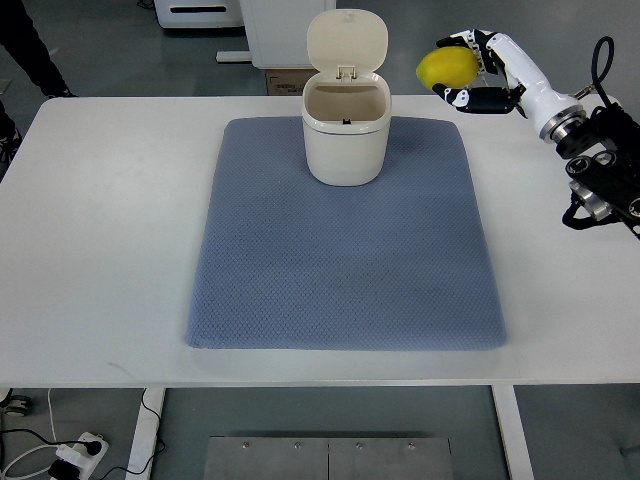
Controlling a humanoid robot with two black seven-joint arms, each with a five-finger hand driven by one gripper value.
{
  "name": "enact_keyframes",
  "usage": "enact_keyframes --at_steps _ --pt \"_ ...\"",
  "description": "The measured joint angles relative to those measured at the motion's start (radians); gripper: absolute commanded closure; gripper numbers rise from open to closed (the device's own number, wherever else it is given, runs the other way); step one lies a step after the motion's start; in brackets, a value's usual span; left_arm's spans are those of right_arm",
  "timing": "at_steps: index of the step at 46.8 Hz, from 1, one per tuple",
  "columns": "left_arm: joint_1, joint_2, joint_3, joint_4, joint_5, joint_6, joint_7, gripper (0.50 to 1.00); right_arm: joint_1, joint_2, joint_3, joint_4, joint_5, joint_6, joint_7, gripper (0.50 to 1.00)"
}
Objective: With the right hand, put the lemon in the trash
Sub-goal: 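Lift the lemon with the right hand, raising it high, then carry the lemon over the cream bin's opening with the right hand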
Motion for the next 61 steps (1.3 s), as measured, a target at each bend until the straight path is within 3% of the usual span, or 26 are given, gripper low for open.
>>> enact_keyframes --at_steps 30,61 --pt "0.0 0.0 0.0 0.0 0.0 0.0 0.0 0.5 0.187 0.069 -0.208 0.0 -0.001 -0.034 -0.051 1.0" --pt "0.0 0.0 0.0 0.0 0.0 0.0 0.0 0.5 0.214 0.21 -0.311 -0.095 -0.003 -0.064 -0.066 1.0"
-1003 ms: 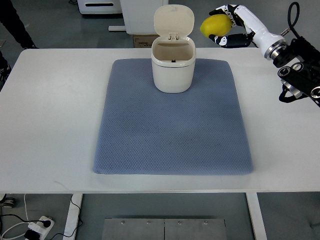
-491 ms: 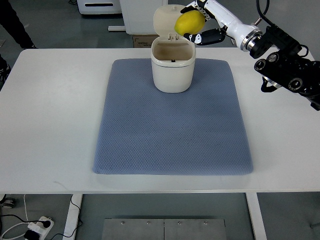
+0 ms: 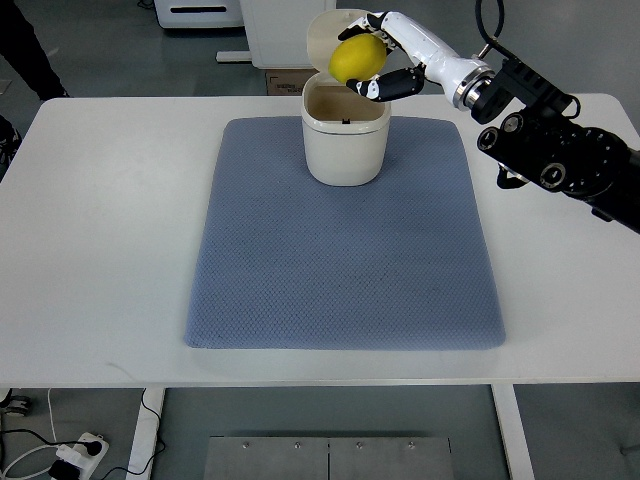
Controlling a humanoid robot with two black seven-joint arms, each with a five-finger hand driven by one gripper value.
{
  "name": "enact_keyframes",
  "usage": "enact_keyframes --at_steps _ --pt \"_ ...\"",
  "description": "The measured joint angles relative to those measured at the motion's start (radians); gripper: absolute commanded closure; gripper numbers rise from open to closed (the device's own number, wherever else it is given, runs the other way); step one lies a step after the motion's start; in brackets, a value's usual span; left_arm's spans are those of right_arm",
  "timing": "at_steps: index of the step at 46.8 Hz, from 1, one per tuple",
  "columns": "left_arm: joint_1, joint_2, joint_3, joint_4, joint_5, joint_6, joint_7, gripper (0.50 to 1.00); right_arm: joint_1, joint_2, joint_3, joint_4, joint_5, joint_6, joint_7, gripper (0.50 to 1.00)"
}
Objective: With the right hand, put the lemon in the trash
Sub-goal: 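Carry the lemon over the cream bin's opening with the right hand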
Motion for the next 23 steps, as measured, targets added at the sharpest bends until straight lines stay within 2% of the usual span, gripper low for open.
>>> enact_keyframes --at_steps 23 --pt "0.0 0.0 0.0 0.0 0.0 0.0 0.0 0.5 -0.008 0.084 -0.072 -0.094 0.0 -0.045 0.009 1.0"
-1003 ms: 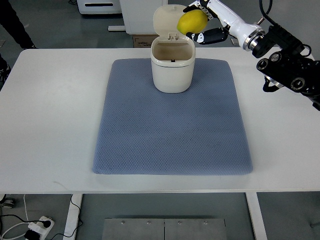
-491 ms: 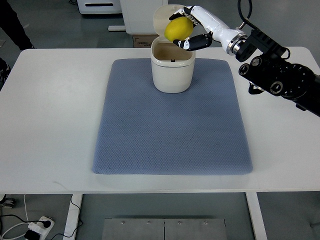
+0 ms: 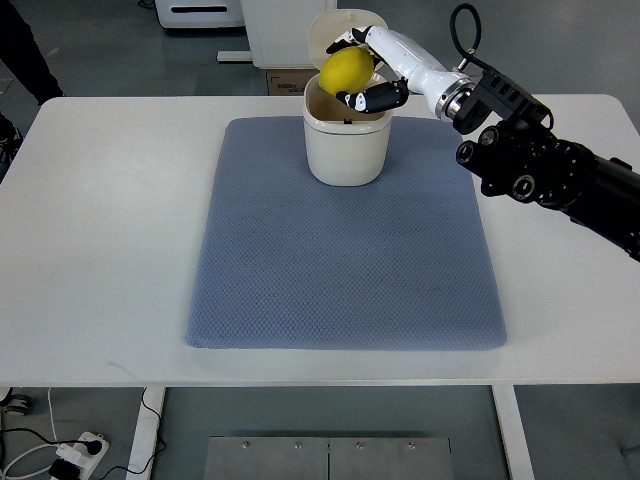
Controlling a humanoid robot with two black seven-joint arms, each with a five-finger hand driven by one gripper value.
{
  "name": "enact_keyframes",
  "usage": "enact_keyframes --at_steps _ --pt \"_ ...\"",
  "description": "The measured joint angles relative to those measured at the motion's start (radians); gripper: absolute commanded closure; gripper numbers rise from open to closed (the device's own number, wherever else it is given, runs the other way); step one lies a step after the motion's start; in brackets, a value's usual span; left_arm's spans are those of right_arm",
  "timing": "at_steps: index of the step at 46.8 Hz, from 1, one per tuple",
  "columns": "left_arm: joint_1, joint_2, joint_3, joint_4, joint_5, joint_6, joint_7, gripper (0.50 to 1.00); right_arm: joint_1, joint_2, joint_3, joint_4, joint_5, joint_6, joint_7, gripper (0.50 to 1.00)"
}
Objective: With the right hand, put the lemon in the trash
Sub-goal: 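Carry the lemon over the cream bin's opening with the right hand, then open the right hand to drop the lemon into the bin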
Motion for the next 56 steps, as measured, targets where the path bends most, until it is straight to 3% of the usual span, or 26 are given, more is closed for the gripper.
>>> enact_keyframes --at_steps 33,42,49,56 --pt "0.0 0.0 0.0 0.0 0.0 0.0 0.0 0.5 -0.043 0.002 -0.002 -0.024 0.001 -0.012 0.0 1.0" --pt "0.0 0.0 0.0 0.0 0.0 0.0 0.0 0.5 -0.043 0.002 0.004 -0.028 0.003 -0.014 -0.002 0.873" --pt "0.0 0.0 0.0 0.0 0.0 0.0 0.0 0.5 -0.045 0.002 0.008 -0.028 0.006 -0.014 -0.002 0.739" --pt "0.0 0.0 0.0 0.0 0.0 0.0 0.0 0.5 -0.047 0.001 0.008 -0.026 0.011 -0.015 -0.001 0.678"
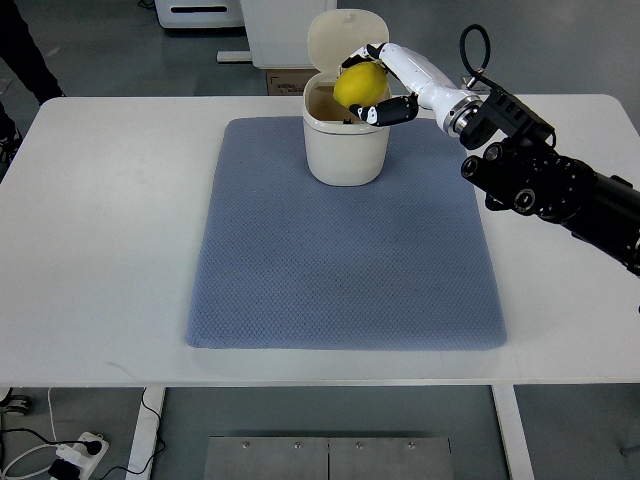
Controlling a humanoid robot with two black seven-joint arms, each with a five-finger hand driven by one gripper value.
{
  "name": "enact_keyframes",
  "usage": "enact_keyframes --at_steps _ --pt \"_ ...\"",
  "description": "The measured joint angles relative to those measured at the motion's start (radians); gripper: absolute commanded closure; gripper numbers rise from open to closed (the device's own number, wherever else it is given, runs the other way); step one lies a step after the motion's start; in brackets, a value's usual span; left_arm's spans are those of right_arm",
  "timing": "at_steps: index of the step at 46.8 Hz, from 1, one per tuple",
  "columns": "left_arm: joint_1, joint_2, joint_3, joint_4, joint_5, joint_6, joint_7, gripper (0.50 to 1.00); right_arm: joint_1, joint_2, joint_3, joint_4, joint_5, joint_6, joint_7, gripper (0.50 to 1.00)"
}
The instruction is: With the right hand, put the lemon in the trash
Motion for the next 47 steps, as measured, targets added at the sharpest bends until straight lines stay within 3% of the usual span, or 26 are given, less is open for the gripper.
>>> enact_keyframes --at_steps 5,8,10,28,47 --pt "0.0 0.0 0.0 0.0 0.0 0.0 0.0 0.5 0.0 0.0 0.0 0.001 0.001 0.0 0.001 0.611" --pt "0.0 0.0 0.0 0.0 0.0 0.0 0.0 0.5 0.0 0.0 0.0 0.002 0.001 0.0 0.001 0.532" --pt "0.0 0.0 0.0 0.0 0.0 0.0 0.0 0.5 0.0 0.0 0.0 0.004 0.001 0.0 0.001 0.519" --pt "0.0 0.0 0.0 0.0 0.0 0.0 0.0 0.5 0.01 -0.018 0.0 0.04 0.002 0.003 0.006 0.519" --pt "0.0 0.0 0.0 0.0 0.0 0.0 0.0 0.5 0.017 -0.178 -0.001 0.206 0.003 0.008 0.005 0.519"
